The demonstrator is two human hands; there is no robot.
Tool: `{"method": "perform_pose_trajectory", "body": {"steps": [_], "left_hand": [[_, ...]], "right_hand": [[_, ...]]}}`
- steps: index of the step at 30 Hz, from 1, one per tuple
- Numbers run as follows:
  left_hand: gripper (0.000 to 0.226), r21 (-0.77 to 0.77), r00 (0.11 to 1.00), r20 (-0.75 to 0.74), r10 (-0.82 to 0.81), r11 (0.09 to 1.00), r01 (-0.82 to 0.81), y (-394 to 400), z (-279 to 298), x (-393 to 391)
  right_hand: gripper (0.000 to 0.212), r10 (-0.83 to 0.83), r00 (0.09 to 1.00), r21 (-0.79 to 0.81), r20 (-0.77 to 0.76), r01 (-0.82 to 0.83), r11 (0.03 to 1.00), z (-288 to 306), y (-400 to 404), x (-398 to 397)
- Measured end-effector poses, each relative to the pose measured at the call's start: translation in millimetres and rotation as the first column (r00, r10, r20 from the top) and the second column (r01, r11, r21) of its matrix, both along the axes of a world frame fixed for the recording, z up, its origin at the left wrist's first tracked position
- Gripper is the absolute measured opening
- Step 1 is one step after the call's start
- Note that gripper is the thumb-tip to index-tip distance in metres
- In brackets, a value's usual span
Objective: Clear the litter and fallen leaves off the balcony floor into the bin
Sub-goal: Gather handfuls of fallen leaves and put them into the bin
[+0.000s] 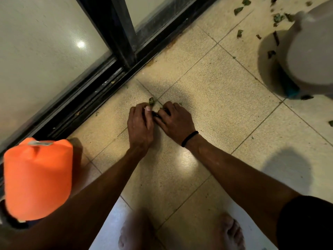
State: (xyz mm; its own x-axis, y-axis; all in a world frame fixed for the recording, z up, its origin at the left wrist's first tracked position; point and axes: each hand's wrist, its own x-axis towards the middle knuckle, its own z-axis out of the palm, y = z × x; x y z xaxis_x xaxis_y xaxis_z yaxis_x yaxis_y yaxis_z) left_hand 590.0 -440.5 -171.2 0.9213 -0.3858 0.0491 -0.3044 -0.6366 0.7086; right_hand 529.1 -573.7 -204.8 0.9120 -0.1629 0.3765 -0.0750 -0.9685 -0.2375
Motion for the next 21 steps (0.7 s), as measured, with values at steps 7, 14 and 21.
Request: {"method": "perform_pose_trajectory", "body": {"steps": [7, 14, 21], "left_hand": [[0.044, 0.152, 0.986, 0.013, -0.169, 0.975, 0.165, 0.7, -3.6, 21.5], [0.030, 0.161, 0.977, 0.037, -0.212, 0.966, 0.204, -8.2, -6.3, 22.7], [0.021, 0.138, 0.945, 0.085, -0.315, 0.943, 0.302, -16.7, 0.0, 14.5]], "right_hand": [[0.025, -0.162, 0.940, 0.306, -0.301, 0.256, 0.917, 25.6, -19.7, 17.3], [0.018, -0.341, 0.766, 0.812, -0.545, 0.381, -0.442, 60.3, -61.3, 5.0], [0.023, -0.169, 0.900, 0.460, -0.402, 0.039, -0.887, 45.8, -80.3, -22.3]]}}
